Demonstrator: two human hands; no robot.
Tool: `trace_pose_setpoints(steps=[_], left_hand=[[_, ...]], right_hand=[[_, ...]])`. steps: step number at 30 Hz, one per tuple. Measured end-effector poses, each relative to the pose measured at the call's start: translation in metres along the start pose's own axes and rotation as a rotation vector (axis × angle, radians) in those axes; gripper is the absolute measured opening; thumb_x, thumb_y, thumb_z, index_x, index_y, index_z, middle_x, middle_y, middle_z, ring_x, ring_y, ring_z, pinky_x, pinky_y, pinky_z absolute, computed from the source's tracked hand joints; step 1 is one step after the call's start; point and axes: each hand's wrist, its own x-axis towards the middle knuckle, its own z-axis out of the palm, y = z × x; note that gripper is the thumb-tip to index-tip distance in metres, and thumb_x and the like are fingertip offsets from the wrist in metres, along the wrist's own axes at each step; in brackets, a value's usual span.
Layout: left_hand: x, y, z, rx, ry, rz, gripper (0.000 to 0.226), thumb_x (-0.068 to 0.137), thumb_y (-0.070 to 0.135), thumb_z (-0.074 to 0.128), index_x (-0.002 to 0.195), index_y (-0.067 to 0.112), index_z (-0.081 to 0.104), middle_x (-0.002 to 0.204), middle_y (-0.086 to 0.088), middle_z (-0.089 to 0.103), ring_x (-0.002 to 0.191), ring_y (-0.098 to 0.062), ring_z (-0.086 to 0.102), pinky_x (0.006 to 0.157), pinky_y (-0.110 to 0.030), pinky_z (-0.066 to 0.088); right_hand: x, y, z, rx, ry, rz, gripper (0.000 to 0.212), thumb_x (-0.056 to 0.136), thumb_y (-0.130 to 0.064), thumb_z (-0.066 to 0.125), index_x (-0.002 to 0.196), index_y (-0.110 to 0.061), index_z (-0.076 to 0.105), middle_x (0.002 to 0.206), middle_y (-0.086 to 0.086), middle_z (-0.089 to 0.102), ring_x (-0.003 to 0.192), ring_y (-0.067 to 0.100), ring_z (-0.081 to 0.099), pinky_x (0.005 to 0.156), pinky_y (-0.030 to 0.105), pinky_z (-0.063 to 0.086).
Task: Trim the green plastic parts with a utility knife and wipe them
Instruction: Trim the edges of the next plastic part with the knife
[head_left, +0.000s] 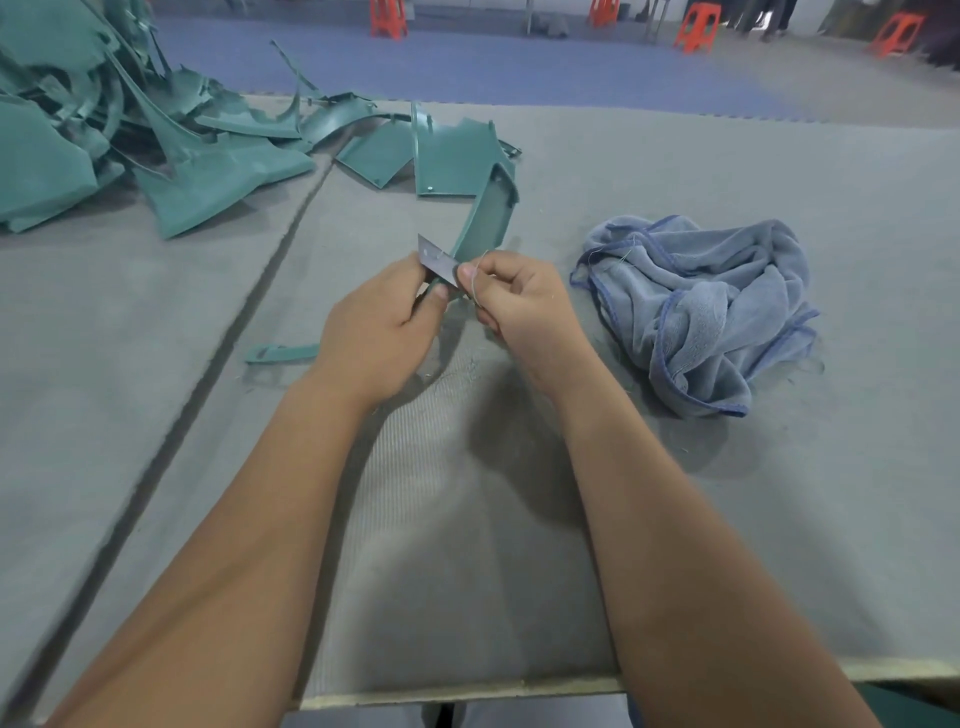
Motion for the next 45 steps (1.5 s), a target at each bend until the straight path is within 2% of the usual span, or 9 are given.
trace_pose_setpoints(steps=[5, 12, 19, 22, 29, 34, 38, 41, 45], left_hand=[[-0.003, 0.005, -0.003, -0.344, -0.008, -0.043, 0.025, 0.089, 0.042, 0.052, 0.106, 0.035, 0.068, 0.076, 0.027, 0.059, 0.060, 0.011, 0.048, 0.056, -0.015, 0.031], [-0.002, 0.006, -0.002, -0.455, -0.010, -0.049, 0.020, 0.091, 0.044, 0.059, 0.100, 0.032, 0.073, 0.088, 0.015, 0.067, 0.058, 0.005, 0.045, 0.054, -0.011, 0.031], [0.002, 0.009, 0.002, -0.375, 0.090, -0.071, 0.036, 0.086, 0.053, 0.060, 0.054, 0.039, 0.056, 0.054, 0.015, 0.045, 0.051, -0.002, 0.038, 0.050, -0.017, 0.025], [0.003, 0.012, 0.001, -0.358, 0.118, -0.068, 0.030, 0.086, 0.055, 0.059, 0.058, 0.049, 0.060, 0.055, 0.021, 0.051, 0.054, 0.003, 0.045, 0.051, -0.012, 0.027], [0.002, 0.004, 0.004, -0.304, 0.130, -0.037, 0.027, 0.089, 0.051, 0.055, 0.063, 0.057, 0.059, 0.060, 0.024, 0.053, 0.060, 0.002, 0.048, 0.057, -0.026, 0.032], [0.003, 0.000, 0.004, -0.309, 0.152, -0.056, 0.031, 0.092, 0.045, 0.056, 0.062, 0.054, 0.059, 0.058, 0.021, 0.053, 0.057, 0.001, 0.045, 0.055, -0.026, 0.033], [0.004, -0.001, 0.005, -0.299, 0.114, -0.069, 0.022, 0.089, 0.045, 0.056, 0.087, 0.035, 0.074, 0.074, 0.014, 0.067, 0.065, 0.001, 0.054, 0.059, -0.025, 0.042], [0.003, -0.004, 0.005, -0.274, 0.080, -0.088, 0.017, 0.087, 0.028, 0.062, 0.070, 0.027, 0.062, 0.058, 0.012, 0.055, 0.051, 0.008, 0.047, 0.049, -0.011, 0.030], [0.001, -0.008, 0.003, -0.345, -0.003, -0.134, 0.012, 0.087, 0.020, 0.067, 0.078, 0.019, 0.060, 0.063, 0.011, 0.057, 0.059, -0.003, 0.049, 0.057, -0.023, 0.039]], right_hand=[[-0.002, -0.003, -0.001, -0.002, -0.035, -0.009, 0.029, 0.096, -0.005, 0.051, 0.068, -0.010, 0.055, 0.047, -0.005, 0.029, 0.044, 0.006, 0.022, 0.043, 0.017, 0.021], [-0.001, 0.000, -0.005, 0.017, -0.035, -0.031, 0.026, 0.096, 0.004, 0.047, 0.076, -0.006, 0.060, 0.044, -0.016, 0.038, 0.043, 0.000, 0.028, 0.045, 0.011, 0.025], [0.002, 0.006, 0.001, 0.067, 0.069, -0.070, 0.028, 0.097, 0.003, 0.046, 0.080, -0.013, 0.062, 0.047, -0.019, 0.048, 0.045, -0.003, 0.039, 0.049, 0.009, 0.031], [0.002, 0.006, 0.001, 0.130, 0.104, -0.086, 0.026, 0.097, -0.002, 0.048, 0.078, -0.014, 0.060, 0.046, -0.019, 0.043, 0.044, -0.002, 0.035, 0.046, 0.009, 0.029], [0.009, 0.000, -0.016, 0.212, 0.288, -0.025, 0.024, 0.099, -0.011, 0.049, 0.078, -0.015, 0.058, 0.058, -0.003, 0.029, 0.049, 0.007, 0.021, 0.044, 0.018, 0.017], [0.000, -0.009, -0.019, 0.163, 0.189, 0.006, 0.025, 0.097, -0.014, 0.052, 0.074, -0.015, 0.061, 0.057, -0.001, 0.034, 0.048, 0.008, 0.024, 0.044, 0.017, 0.020], [-0.006, -0.012, -0.005, -0.075, 0.027, -0.026, 0.034, 0.095, -0.009, 0.056, 0.061, -0.014, 0.055, 0.047, -0.006, 0.034, 0.044, 0.006, 0.027, 0.045, 0.017, 0.024], [-0.005, -0.010, 0.001, -0.203, -0.040, -0.018, 0.044, 0.094, -0.010, 0.059, 0.052, -0.021, 0.049, 0.049, -0.003, 0.033, 0.047, 0.008, 0.026, 0.047, 0.020, 0.023], [-0.005, -0.002, 0.002, -0.231, -0.070, -0.033, 0.042, 0.093, -0.009, 0.060, 0.054, -0.017, 0.045, 0.055, 0.001, 0.033, 0.054, 0.010, 0.027, 0.050, 0.021, 0.023]])
